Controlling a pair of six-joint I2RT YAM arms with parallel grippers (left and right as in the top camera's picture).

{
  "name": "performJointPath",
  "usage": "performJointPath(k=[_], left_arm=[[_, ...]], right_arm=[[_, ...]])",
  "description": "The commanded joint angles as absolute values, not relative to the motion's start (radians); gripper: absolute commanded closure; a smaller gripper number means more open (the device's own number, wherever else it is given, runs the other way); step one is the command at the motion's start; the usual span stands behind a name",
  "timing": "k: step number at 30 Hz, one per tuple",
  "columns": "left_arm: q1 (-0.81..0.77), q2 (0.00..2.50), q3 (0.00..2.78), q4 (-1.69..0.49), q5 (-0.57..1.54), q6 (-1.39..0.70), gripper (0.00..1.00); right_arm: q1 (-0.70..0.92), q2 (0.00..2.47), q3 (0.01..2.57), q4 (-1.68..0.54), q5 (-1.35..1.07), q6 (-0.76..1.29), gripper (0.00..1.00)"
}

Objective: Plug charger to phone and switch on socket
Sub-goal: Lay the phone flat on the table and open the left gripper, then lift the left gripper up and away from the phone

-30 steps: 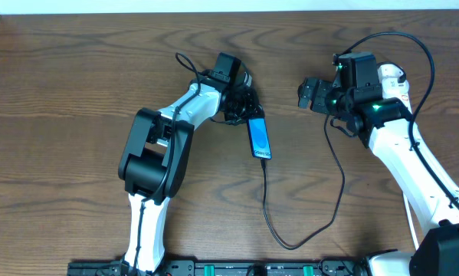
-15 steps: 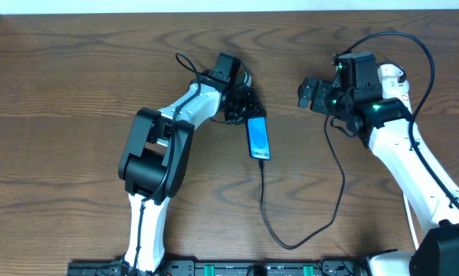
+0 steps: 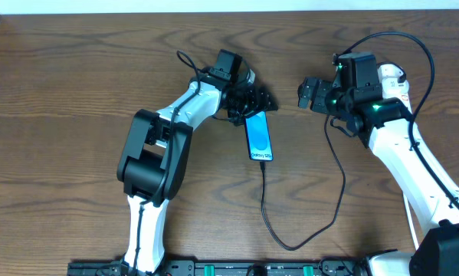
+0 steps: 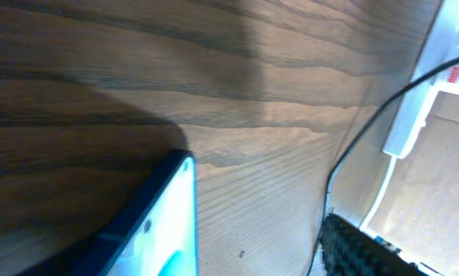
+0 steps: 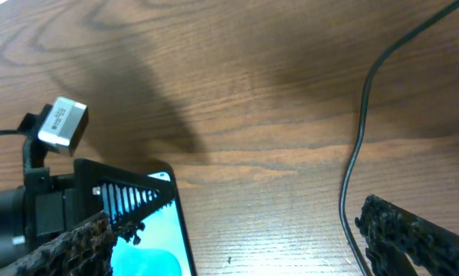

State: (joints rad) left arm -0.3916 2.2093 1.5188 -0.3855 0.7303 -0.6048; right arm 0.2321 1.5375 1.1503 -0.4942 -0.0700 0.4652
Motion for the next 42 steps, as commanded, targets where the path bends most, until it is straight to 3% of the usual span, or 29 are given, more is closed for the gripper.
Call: performJointPath(k=[1, 13, 28, 38, 42], left_arm=[[-0.392, 2.244, 1.494, -0.419, 0.634, -0.604, 0.16], [-0.391, 2.244, 1.494, -0.573, 0.401, -0.594, 0.14], [-0.351, 2.198, 1.533, -0.682, 0.365, -0.490, 0.14], [-0.323, 1.880, 1.561, -0.801, 0.360, -0.198, 0.13], [-0.323, 1.718, 1.561, -0.906, 0.252, -0.165, 0.13]], right_arm=[[0.231, 1.524, 1.167, -0.494, -0.055, 0.455, 0.01], [0.231, 1.524, 1.167, -0.495, -0.055, 0.455, 0.01], [0.231, 1.524, 1.167, -0.494, -0.055, 0.455, 0.01], [0.231, 1.524, 1.167, -0.498, -0.055, 0.455, 0.01], [0.231, 1.524, 1.167, -0.528, -0.055, 0.455, 0.01]])
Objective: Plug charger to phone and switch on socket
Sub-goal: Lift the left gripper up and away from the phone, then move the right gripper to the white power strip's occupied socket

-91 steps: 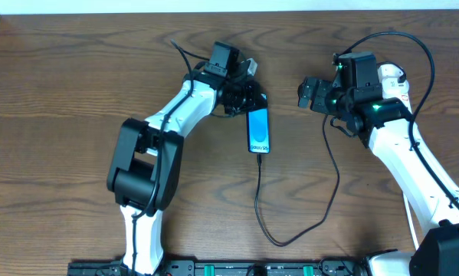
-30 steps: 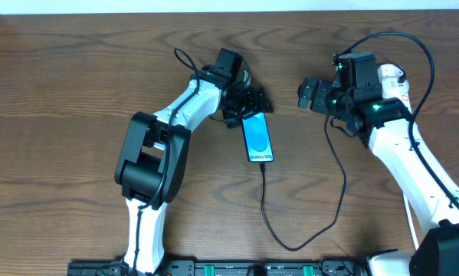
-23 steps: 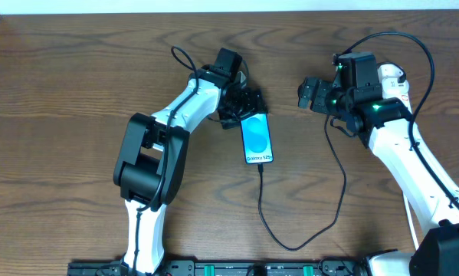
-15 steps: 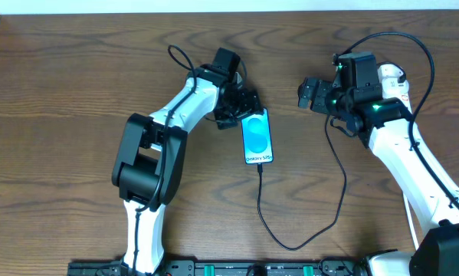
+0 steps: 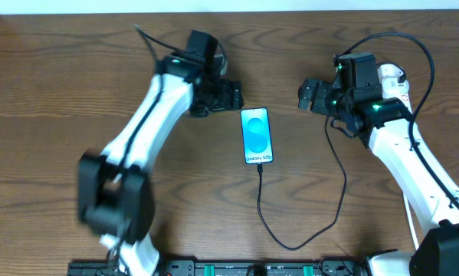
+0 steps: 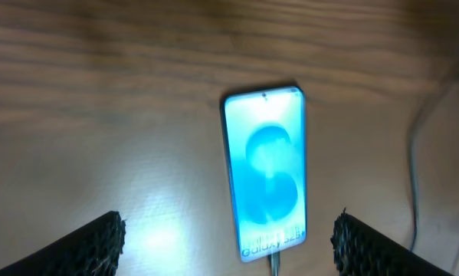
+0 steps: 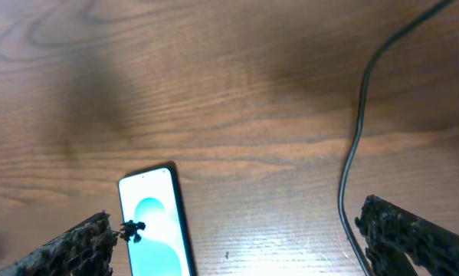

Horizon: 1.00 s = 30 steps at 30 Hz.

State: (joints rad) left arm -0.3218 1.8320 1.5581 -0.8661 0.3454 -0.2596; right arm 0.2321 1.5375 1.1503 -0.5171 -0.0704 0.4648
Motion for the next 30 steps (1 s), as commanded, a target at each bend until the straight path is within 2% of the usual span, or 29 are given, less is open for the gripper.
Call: performJointPath(k=[1, 9, 19, 24, 30], left_arm=[[-0.323, 1.673, 1.561, -0.930, 0.221, -0.165, 0.13], [-0.323, 1.489, 1.561, -0.938, 0.208, -0.165, 0.13], [-0.323, 1.470, 1.561, -0.938, 0.208, -0.165, 0.13], [-0.323, 1.470, 1.561, -0.938, 0.208, -0.165, 0.13], [-0.323, 1.470, 1.561, -0.938, 0.208, -0.165, 0.13]], right_arm=[[0.231, 1.524, 1.167, -0.536, -0.055, 0.455, 0.01], [0.231, 1.524, 1.167, -0.546, -0.055, 0.455, 0.01], [0.212, 1.523, 1.175, -0.543, -0.118, 0.402, 0.01], [0.126, 1.523, 1.258, -0.626, -0.224, 0.331, 0.01], [-0.049, 1.523, 1.459, -0.843, -0.339, 0.159, 0.01]])
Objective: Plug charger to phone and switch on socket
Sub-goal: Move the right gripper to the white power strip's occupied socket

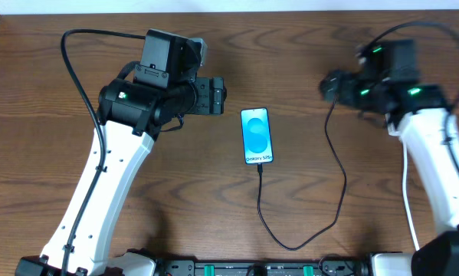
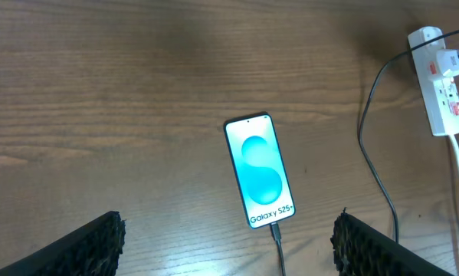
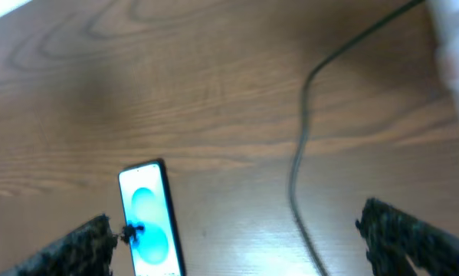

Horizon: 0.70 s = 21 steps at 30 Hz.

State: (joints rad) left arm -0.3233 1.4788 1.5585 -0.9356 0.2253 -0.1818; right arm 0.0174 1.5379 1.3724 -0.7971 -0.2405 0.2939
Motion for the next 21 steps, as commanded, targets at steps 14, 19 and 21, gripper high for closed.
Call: performJointPath(k=[14, 19, 21], left_arm=[[-0.323, 1.470, 1.561, -0.938, 0.208, -0.165, 0.13], [-0.323, 1.470, 1.561, -0.938, 0.208, -0.165, 0.13], [-0.323, 1.470, 1.561, -0.938, 0.208, -0.165, 0.13]], right_arm=[[-0.383, 1.579, 1.602, -1.007, -0.358, -0.089, 0.01], [-0.416, 1.687, 1.602, -0.987, -0.357, -0.172, 0.01], [-0.418, 1.746, 1.602, -0.960, -0.358, -0.181, 0.01]])
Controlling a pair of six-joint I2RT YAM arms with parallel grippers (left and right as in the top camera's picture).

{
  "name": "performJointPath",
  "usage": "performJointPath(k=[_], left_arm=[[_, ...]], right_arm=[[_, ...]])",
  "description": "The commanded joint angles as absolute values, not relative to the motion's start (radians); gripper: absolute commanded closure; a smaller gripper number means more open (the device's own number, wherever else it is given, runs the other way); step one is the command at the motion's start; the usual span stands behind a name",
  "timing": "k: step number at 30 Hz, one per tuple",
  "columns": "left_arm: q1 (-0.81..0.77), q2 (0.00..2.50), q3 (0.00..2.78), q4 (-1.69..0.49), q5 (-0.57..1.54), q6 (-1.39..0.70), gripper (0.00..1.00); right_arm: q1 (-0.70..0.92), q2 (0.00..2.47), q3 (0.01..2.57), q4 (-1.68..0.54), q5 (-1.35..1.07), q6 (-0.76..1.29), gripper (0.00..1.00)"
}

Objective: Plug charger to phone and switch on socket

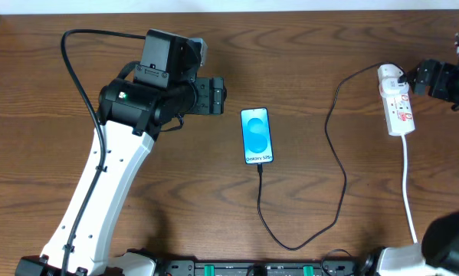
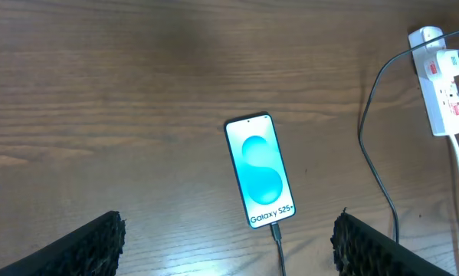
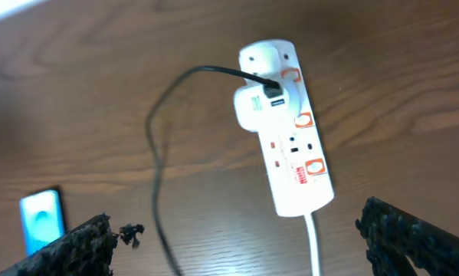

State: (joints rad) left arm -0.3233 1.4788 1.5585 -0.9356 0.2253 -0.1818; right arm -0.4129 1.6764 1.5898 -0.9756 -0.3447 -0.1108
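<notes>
The phone (image 1: 257, 136) lies flat mid-table with its blue screen lit, also visible in the left wrist view (image 2: 260, 170) and small at the lower left of the right wrist view (image 3: 41, 221). A black cable (image 1: 338, 153) runs from its bottom end in a loop to a plug (image 3: 271, 88) in the white socket strip (image 1: 395, 100). The strip (image 3: 285, 126) has red-marked switches whose state I cannot read. My left gripper (image 1: 212, 96) hangs open, high and left of the phone. My right gripper (image 1: 428, 77) is open just right of the strip's top end.
The strip's white lead (image 1: 407, 192) runs down the right side toward the table's front edge. The brown wooden table (image 1: 60, 84) ends at a pale wall along the back. The cable's loop (image 1: 290, 244) lies near the front edge.
My right arm has moved right, from left of the socket strip to its far side at the table's right edge, uncovering the strip from above. The left arm and phone have not moved.
First my left gripper was low at the phone's top end, with the phone slightly tilted and the cable in it. Then it stood left of the straightened phone, later raised high. My right gripper stayed open by the strip, then moved right past it.
</notes>
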Motion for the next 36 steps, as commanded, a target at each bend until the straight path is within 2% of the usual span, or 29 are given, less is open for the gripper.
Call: performJointPath(k=[1, 15, 27, 36], left_arm=[[-0.323, 1.470, 1.561, -0.938, 0.208, -0.165, 0.13], [-0.323, 1.470, 1.561, -0.938, 0.208, -0.165, 0.13], [-0.323, 1.470, 1.561, -0.938, 0.208, -0.165, 0.13], [-0.323, 1.470, 1.561, -0.938, 0.208, -0.165, 0.13]], right_arm=[[-0.418, 1.770, 1.602, -0.949, -0.358, -0.181, 0.01], [-0.417, 2.083, 1.602, -0.886, -0.395, -0.136, 0.01], [-0.416, 2.101, 1.602, -0.736, -0.396, -0.166, 0.01], [-0.393, 2.106, 1.601, -0.720, -0.397, -0.166, 0.01]])
